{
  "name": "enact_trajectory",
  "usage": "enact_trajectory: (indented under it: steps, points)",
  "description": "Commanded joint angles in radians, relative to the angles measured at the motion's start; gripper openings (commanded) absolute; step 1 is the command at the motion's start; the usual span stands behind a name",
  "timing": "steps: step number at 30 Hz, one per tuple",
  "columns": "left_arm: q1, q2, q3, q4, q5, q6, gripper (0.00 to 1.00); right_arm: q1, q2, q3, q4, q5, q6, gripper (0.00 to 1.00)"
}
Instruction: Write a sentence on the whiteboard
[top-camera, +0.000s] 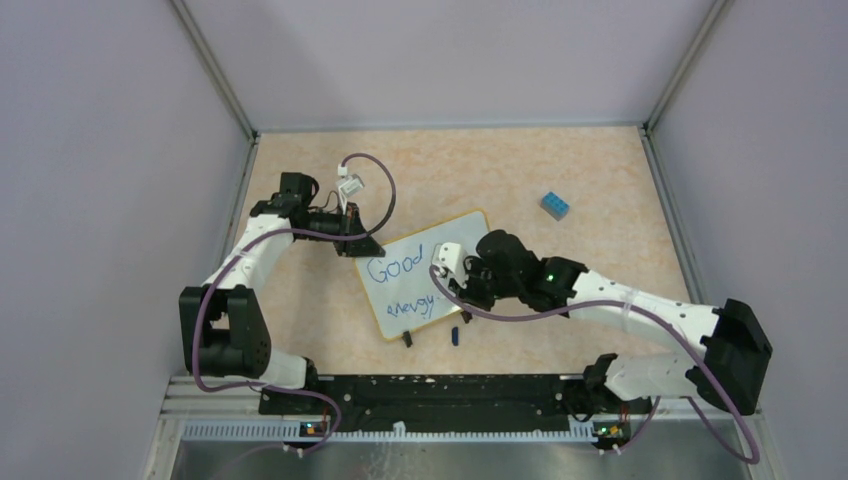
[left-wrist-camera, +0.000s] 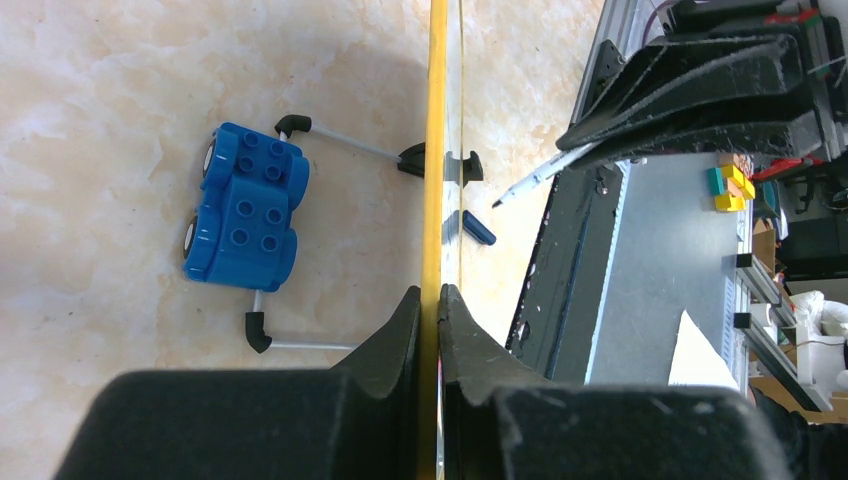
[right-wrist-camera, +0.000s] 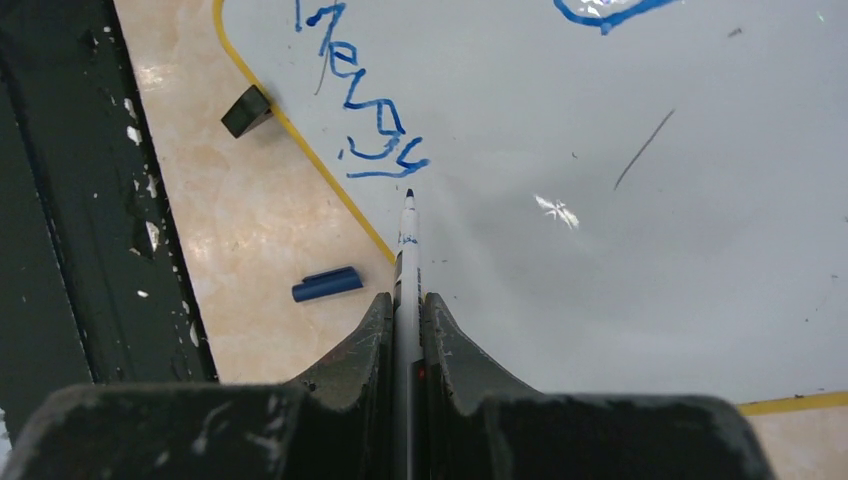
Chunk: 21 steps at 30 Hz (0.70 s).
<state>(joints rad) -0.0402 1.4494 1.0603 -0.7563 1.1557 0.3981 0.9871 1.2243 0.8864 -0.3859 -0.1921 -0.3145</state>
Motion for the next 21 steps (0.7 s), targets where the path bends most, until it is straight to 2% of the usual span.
enact_trajectory:
  steps: [1, 21]
  points:
    - [0.003, 0.009, 0.010, 0.011, -0.085, 0.022, 0.00, -0.040, -0.046, -0.024, 0.014, -0.019, -0.009, 0.00]
    - [0.003, 0.007, 0.010, 0.012, -0.083, 0.022, 0.00, -0.076, -0.030, -0.020, 0.071, 0.044, 0.023, 0.00]
